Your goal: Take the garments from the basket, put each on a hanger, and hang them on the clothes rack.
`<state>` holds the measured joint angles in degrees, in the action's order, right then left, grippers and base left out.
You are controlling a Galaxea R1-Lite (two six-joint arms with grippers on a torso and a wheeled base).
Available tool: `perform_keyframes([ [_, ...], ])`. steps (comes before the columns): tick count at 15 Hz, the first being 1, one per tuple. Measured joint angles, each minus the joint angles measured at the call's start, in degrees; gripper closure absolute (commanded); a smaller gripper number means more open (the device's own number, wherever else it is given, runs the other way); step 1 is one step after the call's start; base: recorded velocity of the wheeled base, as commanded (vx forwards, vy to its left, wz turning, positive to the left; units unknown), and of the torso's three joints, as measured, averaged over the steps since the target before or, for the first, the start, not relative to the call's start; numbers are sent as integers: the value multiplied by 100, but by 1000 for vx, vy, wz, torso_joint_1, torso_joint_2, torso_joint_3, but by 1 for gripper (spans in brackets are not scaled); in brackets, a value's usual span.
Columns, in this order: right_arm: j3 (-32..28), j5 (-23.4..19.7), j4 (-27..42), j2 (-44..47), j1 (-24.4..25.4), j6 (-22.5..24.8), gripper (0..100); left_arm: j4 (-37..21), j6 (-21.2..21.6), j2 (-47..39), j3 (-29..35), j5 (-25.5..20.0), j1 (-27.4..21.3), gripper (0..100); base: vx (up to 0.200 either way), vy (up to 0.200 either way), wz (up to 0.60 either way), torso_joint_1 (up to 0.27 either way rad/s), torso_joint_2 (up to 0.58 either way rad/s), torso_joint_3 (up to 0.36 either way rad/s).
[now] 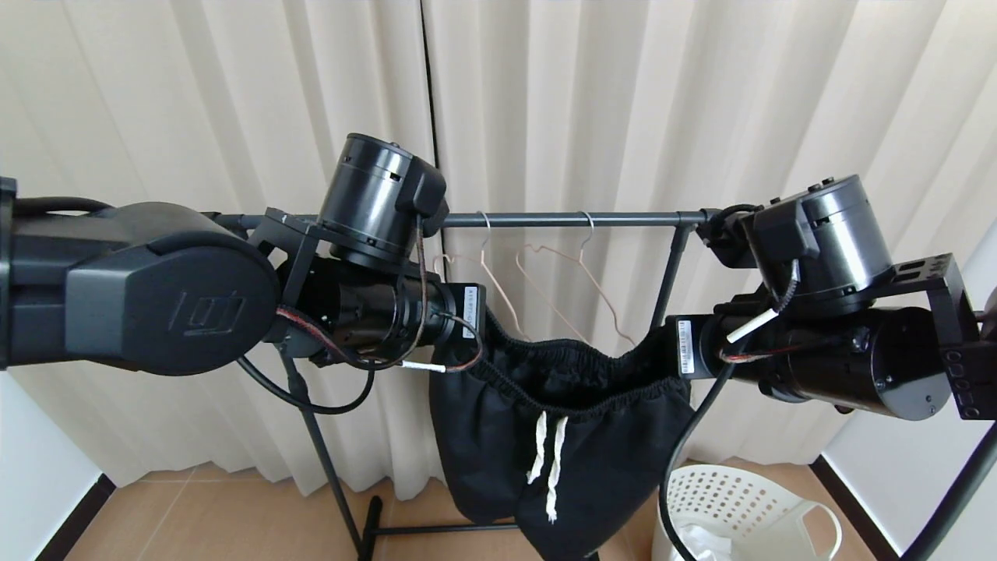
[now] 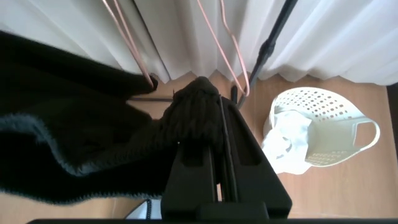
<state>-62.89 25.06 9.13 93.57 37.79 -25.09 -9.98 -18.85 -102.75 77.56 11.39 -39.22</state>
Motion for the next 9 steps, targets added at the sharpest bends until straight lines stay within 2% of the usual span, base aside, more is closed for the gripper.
perform_keyframes([
  [4, 278, 39, -216, 6, -4, 150, 100, 11, -9, -132, 118, 95, -6, 100, 0, 0, 0, 0, 0, 0],
  [7, 388, 50, -221, -46, 0, 323, 100, 13, -20, -162, 135, 405, -6, 100, 0, 0, 0, 0, 0, 0],
  [9, 416, 46, -227, -66, -1, 380, 100, 11, -20, -155, 139, 432, -6, 100, 0, 0, 0, 0, 0, 0],
])
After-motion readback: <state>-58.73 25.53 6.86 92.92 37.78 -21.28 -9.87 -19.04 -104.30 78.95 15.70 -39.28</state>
